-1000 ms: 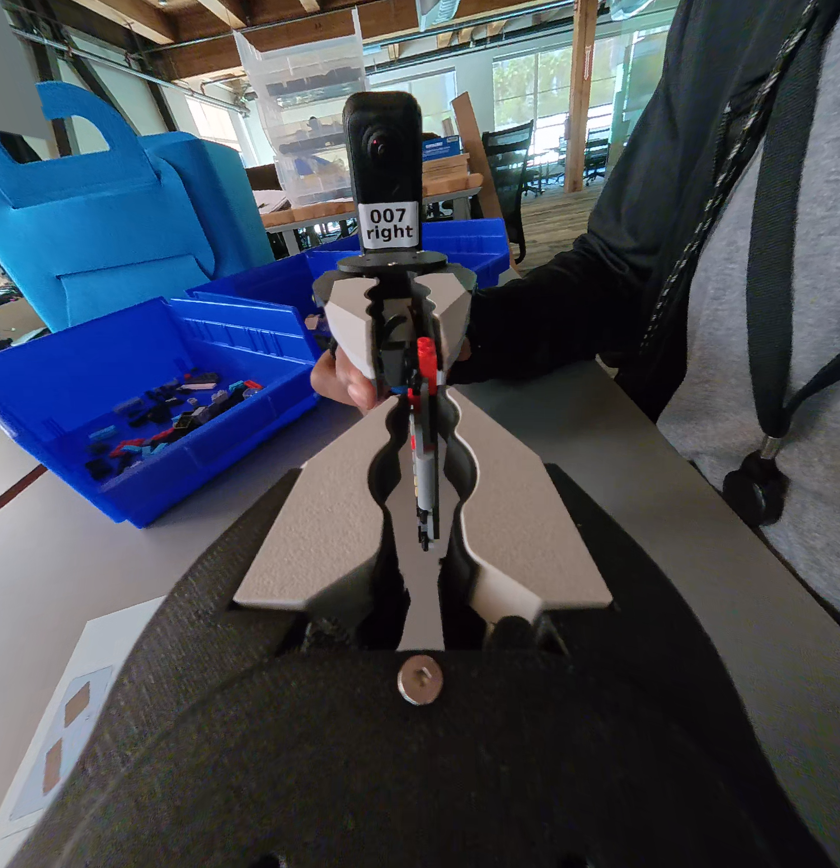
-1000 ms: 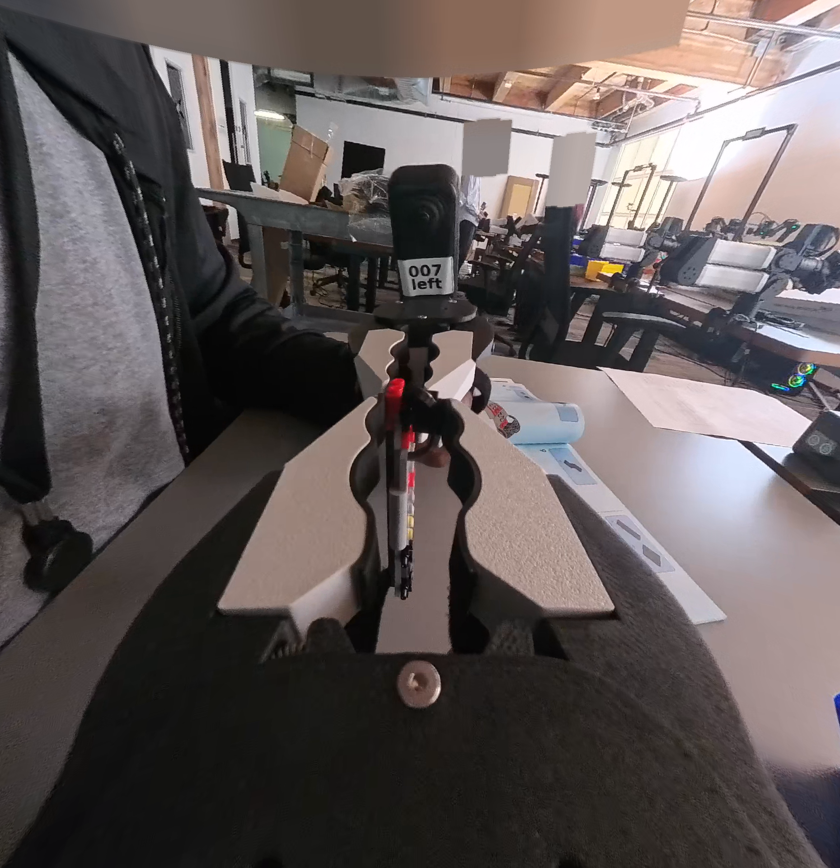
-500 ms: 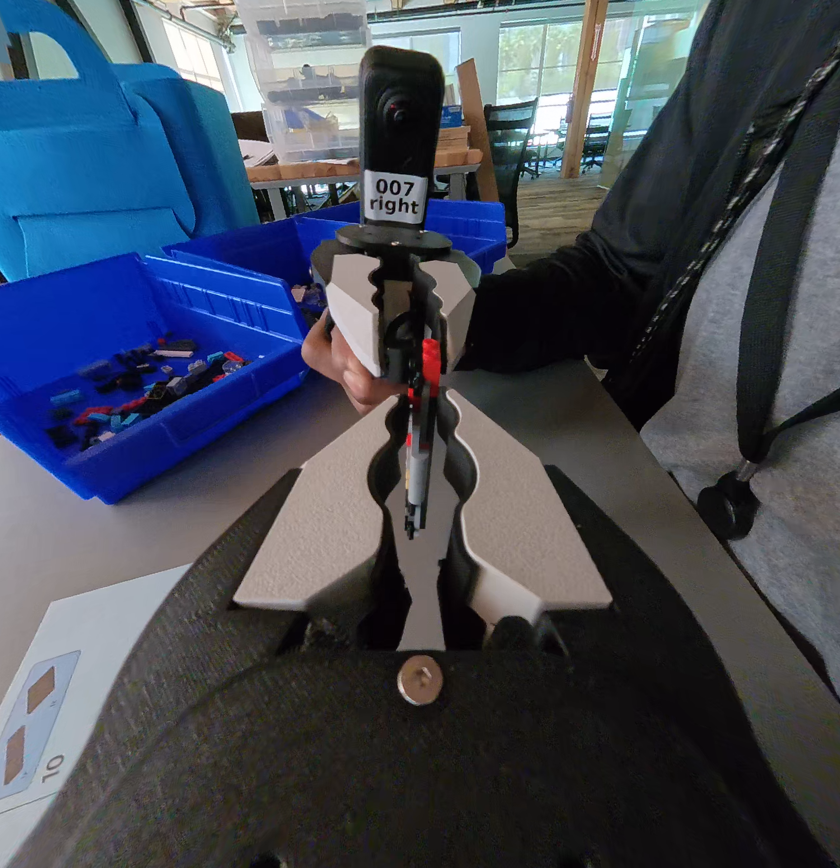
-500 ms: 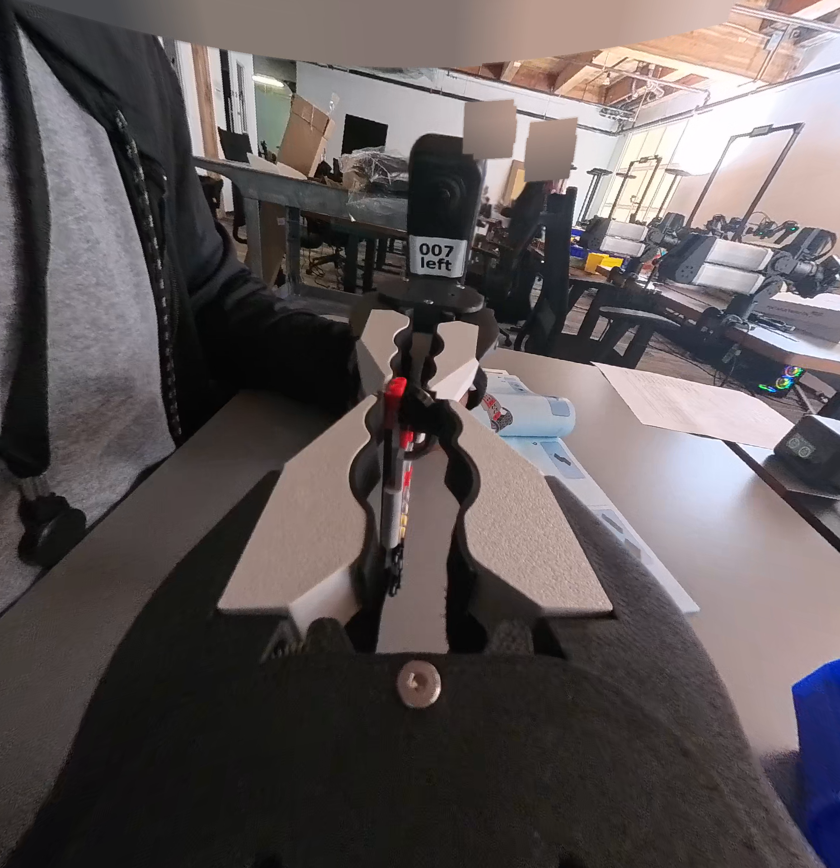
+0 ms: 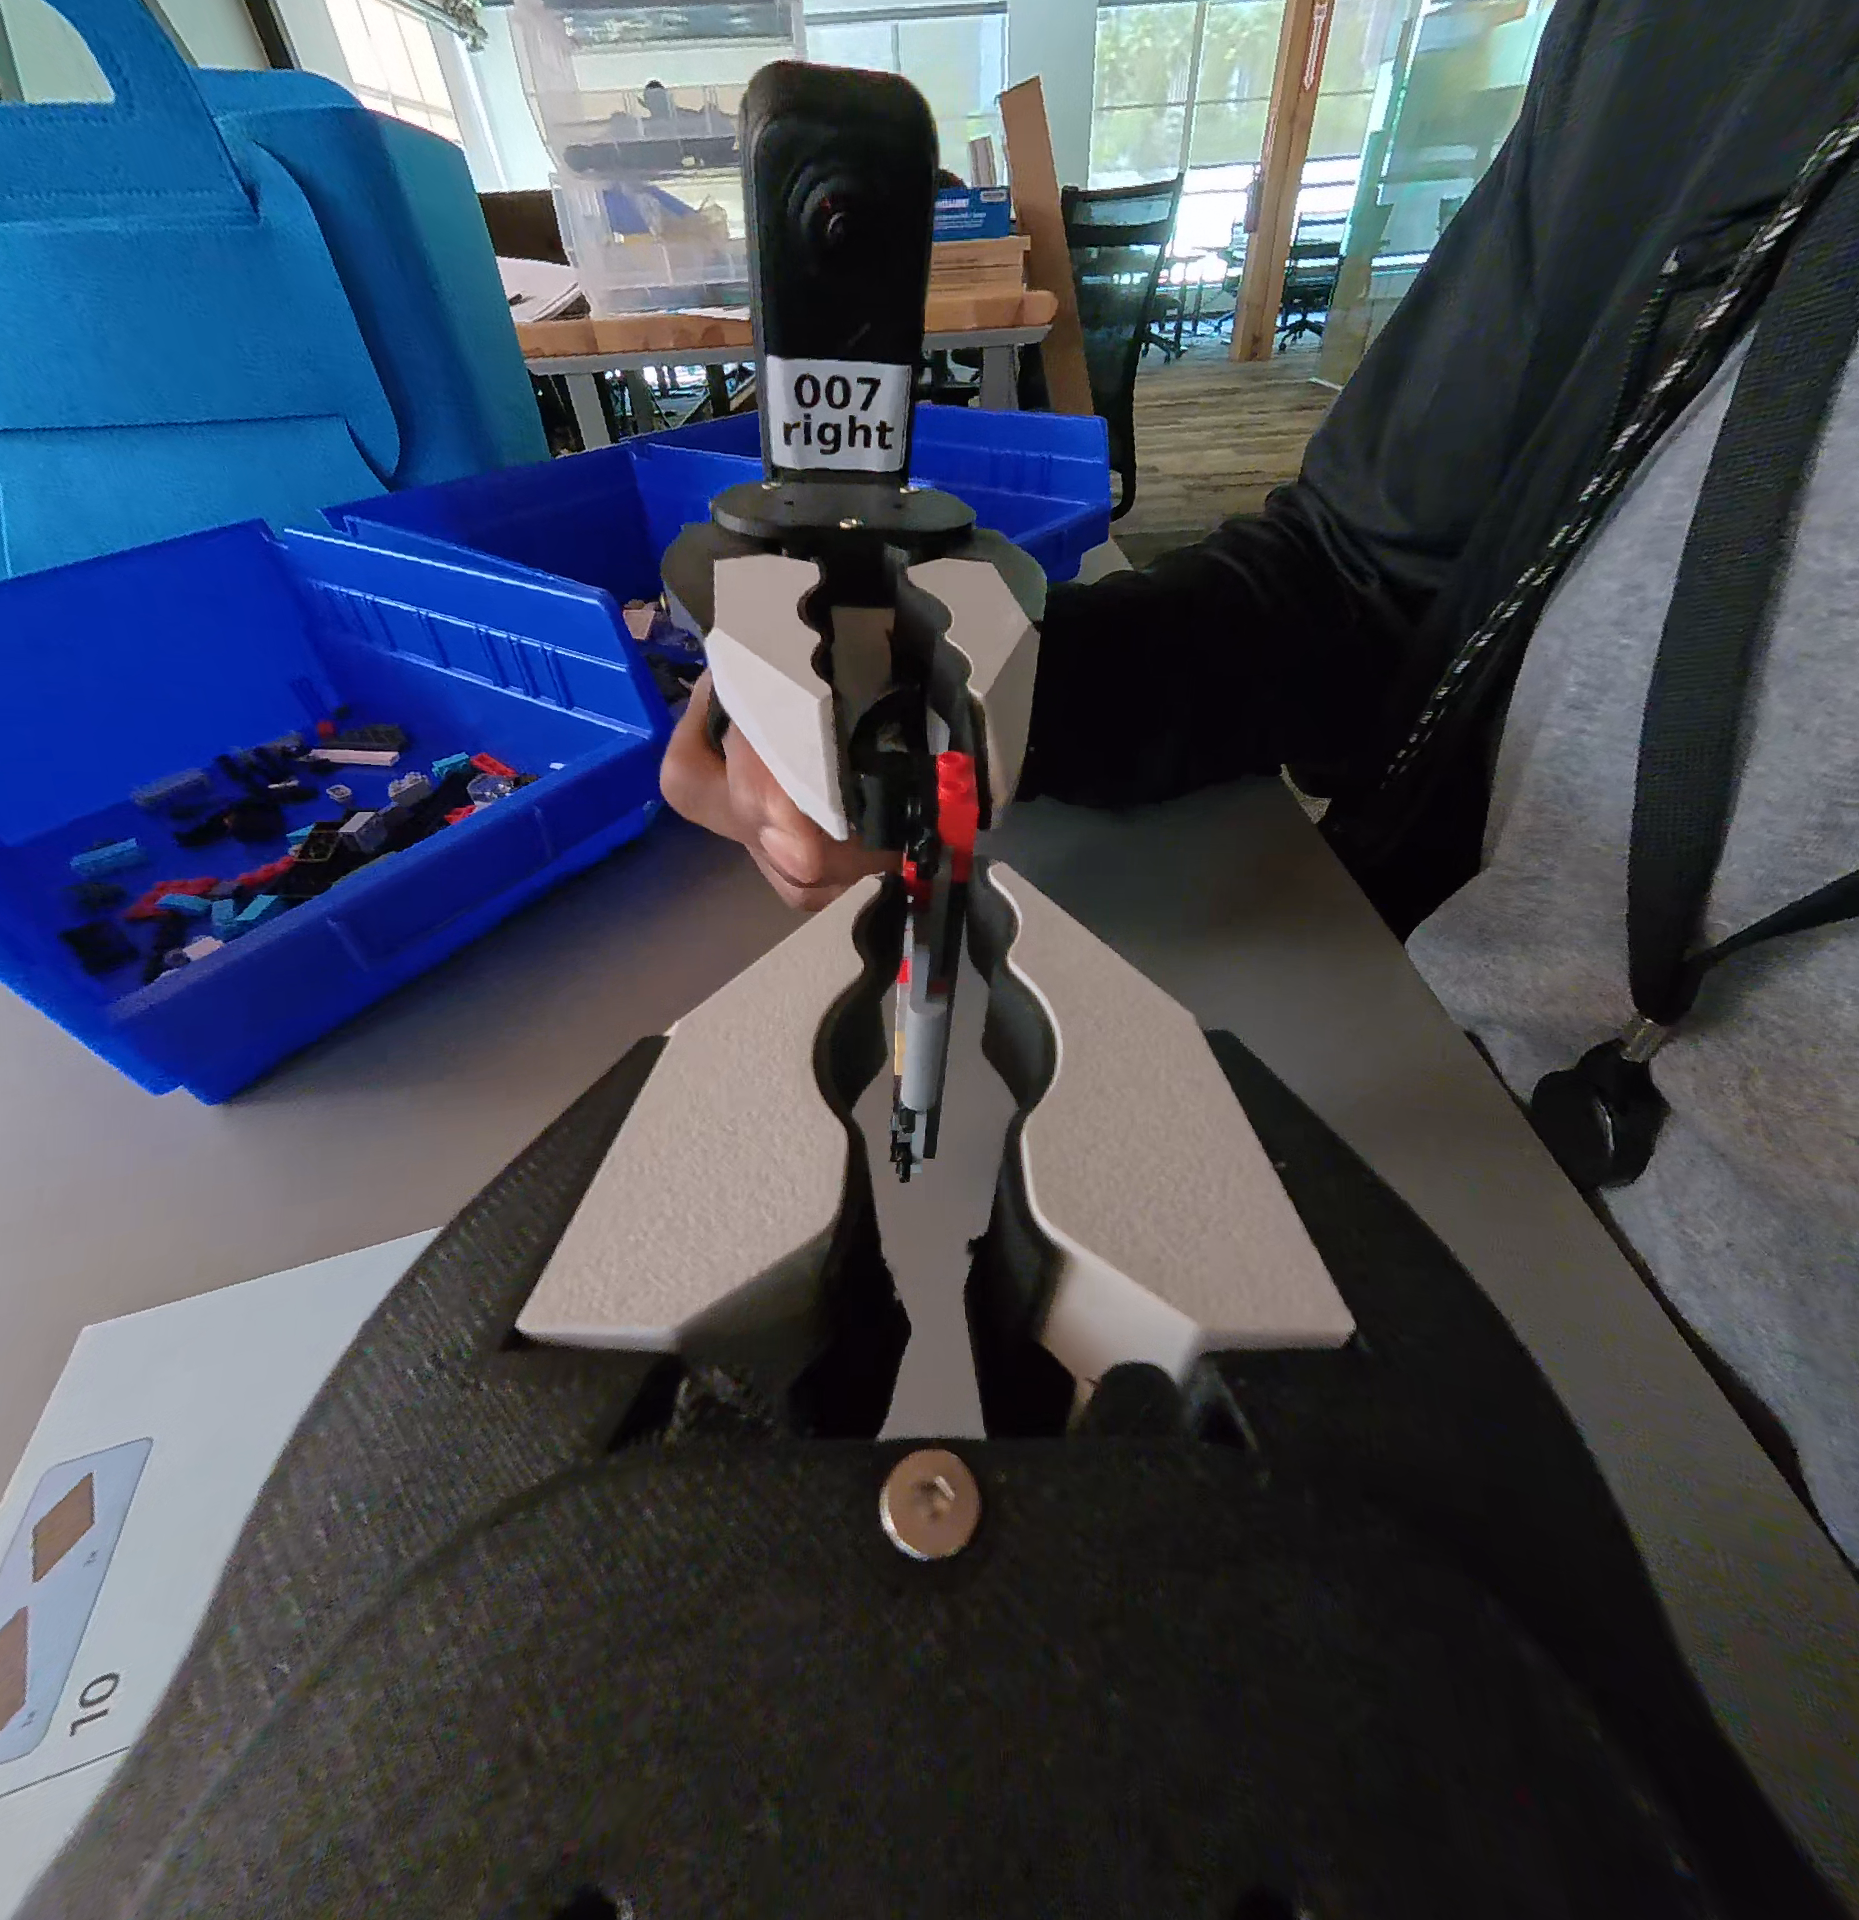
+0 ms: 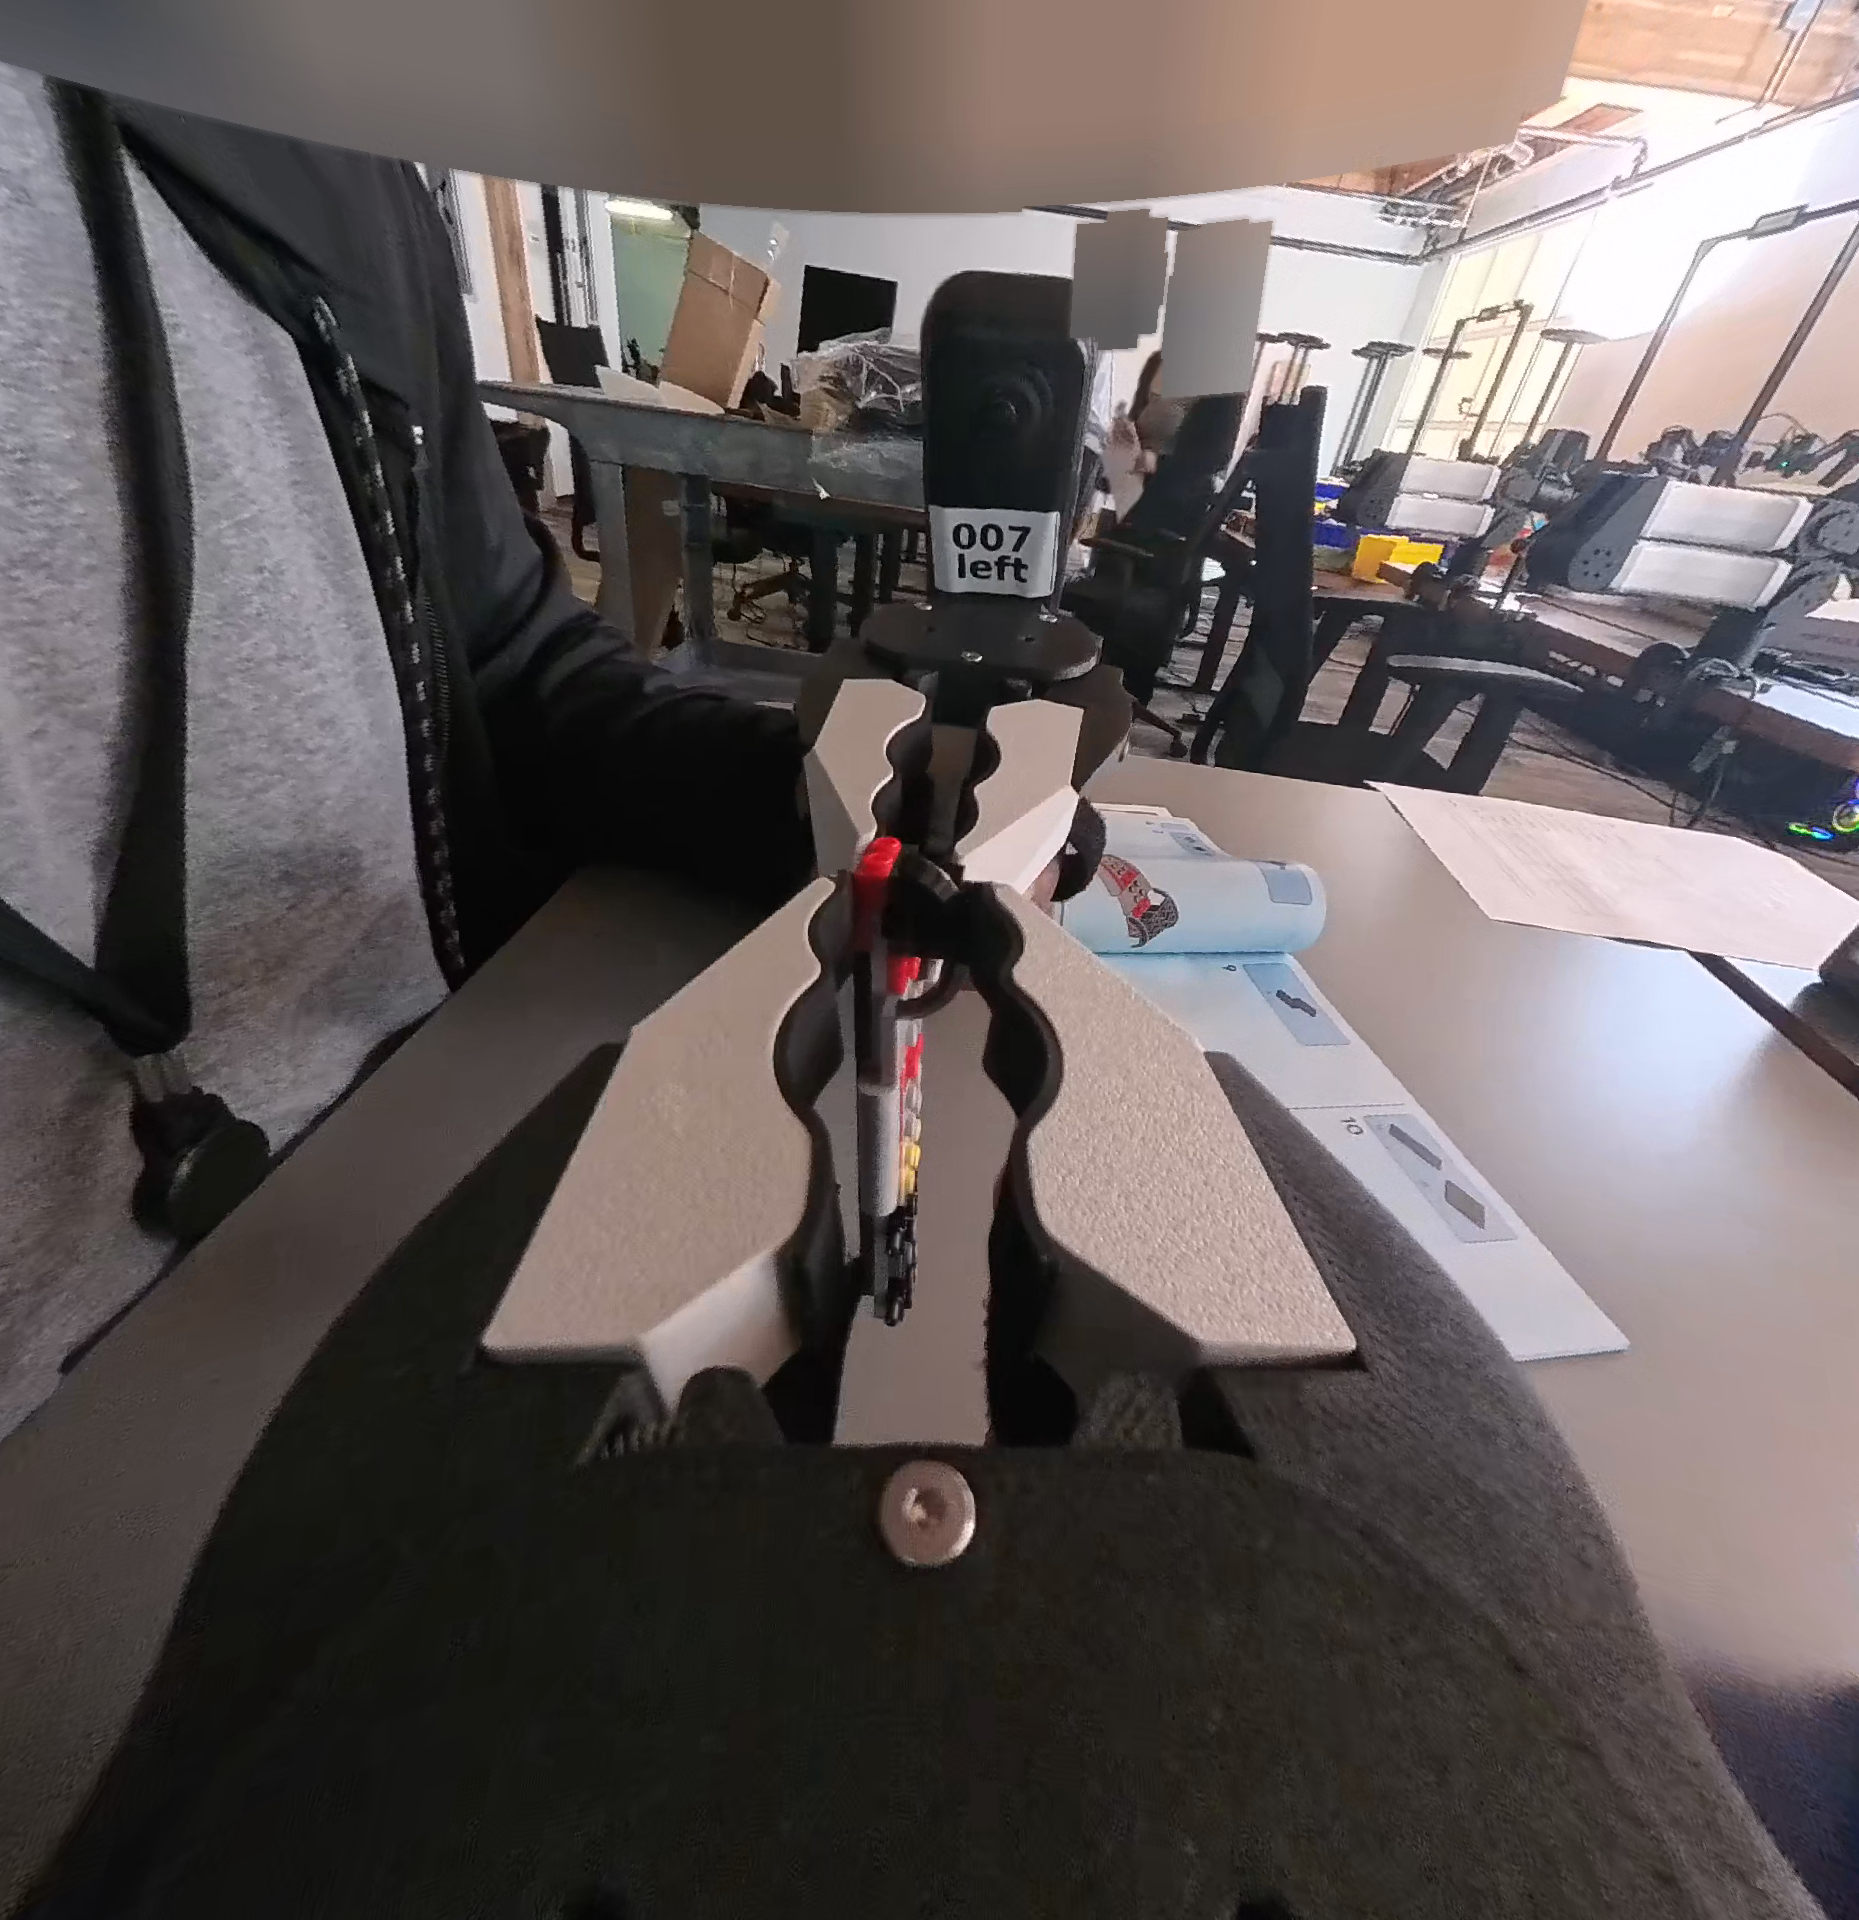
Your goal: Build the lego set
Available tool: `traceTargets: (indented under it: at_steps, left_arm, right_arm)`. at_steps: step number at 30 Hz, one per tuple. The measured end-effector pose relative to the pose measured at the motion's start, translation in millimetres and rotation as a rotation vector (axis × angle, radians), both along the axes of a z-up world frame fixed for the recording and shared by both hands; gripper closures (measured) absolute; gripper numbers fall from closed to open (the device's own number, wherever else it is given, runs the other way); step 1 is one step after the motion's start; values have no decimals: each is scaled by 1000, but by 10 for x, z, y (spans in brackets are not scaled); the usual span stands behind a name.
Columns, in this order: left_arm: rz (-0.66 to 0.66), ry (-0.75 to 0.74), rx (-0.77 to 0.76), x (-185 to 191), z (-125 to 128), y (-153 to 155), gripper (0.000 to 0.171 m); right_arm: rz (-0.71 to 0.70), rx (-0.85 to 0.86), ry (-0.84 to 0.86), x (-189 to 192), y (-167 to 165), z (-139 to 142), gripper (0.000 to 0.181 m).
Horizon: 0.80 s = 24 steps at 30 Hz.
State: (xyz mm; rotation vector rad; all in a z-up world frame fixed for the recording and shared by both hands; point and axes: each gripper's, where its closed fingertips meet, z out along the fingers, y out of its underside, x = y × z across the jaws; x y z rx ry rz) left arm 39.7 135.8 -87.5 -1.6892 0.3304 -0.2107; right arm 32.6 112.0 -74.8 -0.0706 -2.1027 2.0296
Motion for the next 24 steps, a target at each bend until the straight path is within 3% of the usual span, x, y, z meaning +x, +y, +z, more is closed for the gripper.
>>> traceTargets:
  at_steps: [10,12,14,19,24]
  left_arm:
    - [33,8,58,-65,31,-8,160]
    - [70,1,67,-132,25,-11,145]
    - [85,8,73,-161,19,-21,144]
    - [90,59,66,-125,-34,16,146]
    - [99,154,92,-75,-63,45,159]
  right_arm:
    - [-74,-11,93,-64,7,40,156]
    - [-87,-16,138,-52,10,58,156]
    - [-97,-37,166,-41,28,108,156]
    - [-123,-50,221,-24,50,158,156]
    - [-124,-36,235,-8,33,119,155]
